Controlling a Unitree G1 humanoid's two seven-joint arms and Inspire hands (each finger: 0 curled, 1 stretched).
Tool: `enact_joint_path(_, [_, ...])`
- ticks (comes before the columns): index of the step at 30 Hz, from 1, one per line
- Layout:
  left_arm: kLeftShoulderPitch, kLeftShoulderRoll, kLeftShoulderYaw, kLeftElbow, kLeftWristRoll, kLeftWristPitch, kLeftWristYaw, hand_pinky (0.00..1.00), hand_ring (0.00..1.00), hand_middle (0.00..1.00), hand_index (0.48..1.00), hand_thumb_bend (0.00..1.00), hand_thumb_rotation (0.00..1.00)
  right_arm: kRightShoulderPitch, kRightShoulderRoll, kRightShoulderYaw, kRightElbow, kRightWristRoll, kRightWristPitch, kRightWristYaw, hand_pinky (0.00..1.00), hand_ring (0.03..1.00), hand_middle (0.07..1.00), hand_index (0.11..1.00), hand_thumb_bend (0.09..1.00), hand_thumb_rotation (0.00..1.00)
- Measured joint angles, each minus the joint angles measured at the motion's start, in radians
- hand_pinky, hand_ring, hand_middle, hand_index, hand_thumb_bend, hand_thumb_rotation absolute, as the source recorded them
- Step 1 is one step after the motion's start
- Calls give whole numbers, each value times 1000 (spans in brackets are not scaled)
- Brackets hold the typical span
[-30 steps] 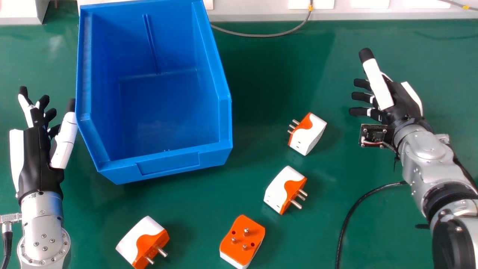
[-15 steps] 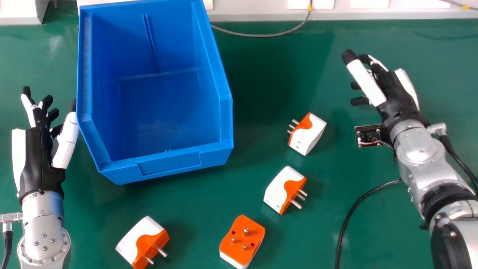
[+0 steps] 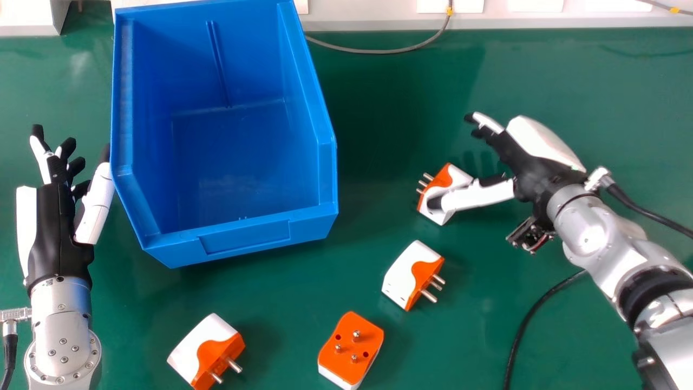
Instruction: Pick all objects and put in blue box
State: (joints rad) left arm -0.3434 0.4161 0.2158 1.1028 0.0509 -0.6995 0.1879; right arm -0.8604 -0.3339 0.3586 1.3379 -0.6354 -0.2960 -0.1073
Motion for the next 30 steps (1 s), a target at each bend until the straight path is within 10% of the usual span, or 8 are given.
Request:
enact_joint_path(16, [0, 0, 0, 0, -3, 0, -6, 843, 914, 959, 977, 875, 911, -27, 6, 41, 1, -3, 104, 54, 893, 999, 1000, 1000, 1000, 429])
enact_joint_path(30, [0, 0, 0, 0, -4, 0, -7, 844, 914, 960, 978, 876, 909, -15, 6, 47, -5, -3, -59, -53, 873, 981, 983, 977, 1000, 407])
